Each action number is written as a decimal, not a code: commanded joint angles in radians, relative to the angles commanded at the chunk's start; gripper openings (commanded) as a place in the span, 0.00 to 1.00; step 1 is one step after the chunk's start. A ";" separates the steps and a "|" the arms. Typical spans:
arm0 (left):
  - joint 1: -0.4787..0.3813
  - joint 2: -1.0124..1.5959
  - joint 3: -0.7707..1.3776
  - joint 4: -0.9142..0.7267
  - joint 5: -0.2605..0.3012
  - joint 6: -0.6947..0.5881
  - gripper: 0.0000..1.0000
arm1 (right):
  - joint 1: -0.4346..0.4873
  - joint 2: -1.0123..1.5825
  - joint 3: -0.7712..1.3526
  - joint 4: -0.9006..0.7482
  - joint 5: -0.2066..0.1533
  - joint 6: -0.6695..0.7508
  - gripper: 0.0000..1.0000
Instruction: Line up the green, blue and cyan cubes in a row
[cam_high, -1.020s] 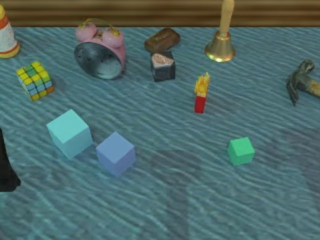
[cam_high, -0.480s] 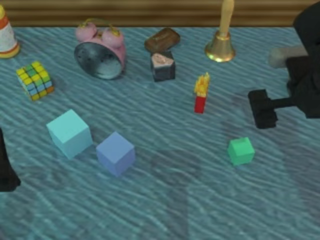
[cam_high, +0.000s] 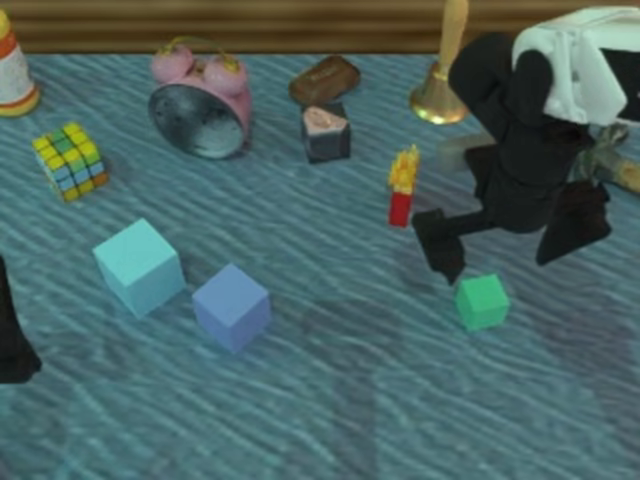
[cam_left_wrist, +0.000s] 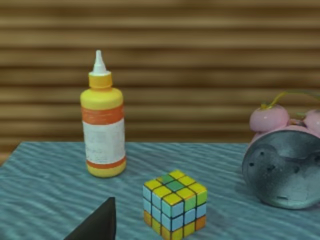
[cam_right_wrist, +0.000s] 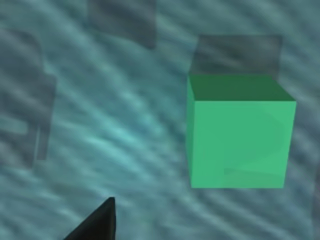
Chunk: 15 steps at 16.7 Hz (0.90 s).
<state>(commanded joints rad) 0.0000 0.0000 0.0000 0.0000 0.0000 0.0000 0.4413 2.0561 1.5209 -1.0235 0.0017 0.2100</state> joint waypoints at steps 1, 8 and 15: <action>0.000 0.000 0.000 0.000 0.000 0.000 1.00 | 0.004 0.015 0.014 -0.007 0.000 0.002 1.00; 0.000 0.000 0.000 0.000 0.000 0.000 1.00 | 0.001 0.027 0.006 0.008 0.000 0.000 1.00; 0.000 0.000 0.000 0.000 0.000 0.000 1.00 | 0.006 0.152 -0.118 0.265 0.001 0.005 1.00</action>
<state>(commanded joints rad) 0.0000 0.0000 0.0000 0.0000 0.0000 0.0000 0.4468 2.2085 1.4028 -0.7589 0.0031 0.2148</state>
